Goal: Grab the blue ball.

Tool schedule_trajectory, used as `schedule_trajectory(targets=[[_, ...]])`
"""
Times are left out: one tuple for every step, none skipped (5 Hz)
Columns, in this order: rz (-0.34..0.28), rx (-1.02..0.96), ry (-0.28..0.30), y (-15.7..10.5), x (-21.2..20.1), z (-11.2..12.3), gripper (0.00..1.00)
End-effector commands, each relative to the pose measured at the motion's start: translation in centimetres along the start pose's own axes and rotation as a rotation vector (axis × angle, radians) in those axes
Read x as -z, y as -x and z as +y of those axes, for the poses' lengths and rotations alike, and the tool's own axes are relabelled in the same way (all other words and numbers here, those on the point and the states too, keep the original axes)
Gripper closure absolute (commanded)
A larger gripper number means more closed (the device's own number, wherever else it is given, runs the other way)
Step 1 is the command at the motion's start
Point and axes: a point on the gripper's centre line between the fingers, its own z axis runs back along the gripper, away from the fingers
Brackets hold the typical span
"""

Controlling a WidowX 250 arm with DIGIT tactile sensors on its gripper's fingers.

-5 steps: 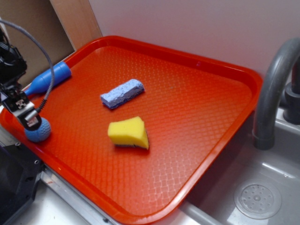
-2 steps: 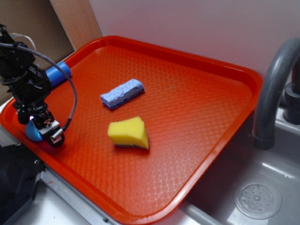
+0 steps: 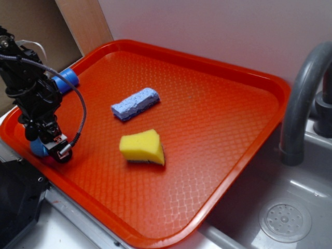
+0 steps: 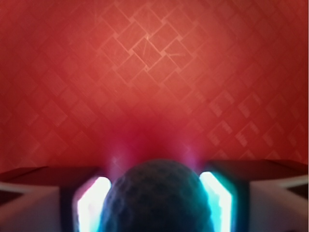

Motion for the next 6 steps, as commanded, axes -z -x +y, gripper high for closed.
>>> schedule_trajectory(targets=[[-0.028,-0.025,-0.033,0.1,-2.3,0.0,1.00],[-0.066,-0.016,-0.018,-0.8,-7.3,-1.6,1.00],[-0.133,-0.013,0.039,-2.2,-12.6,-4.2,1.00],[-0.152,-0.034,0.039,-3.0,-17.7,-6.4,1.00],[-0.221,-0.010,0.058,-3.0,-22.8,-8.6,1.00],[-0.225,-0.008,0.101,-2.9,-23.7,-8.7,1.00]])
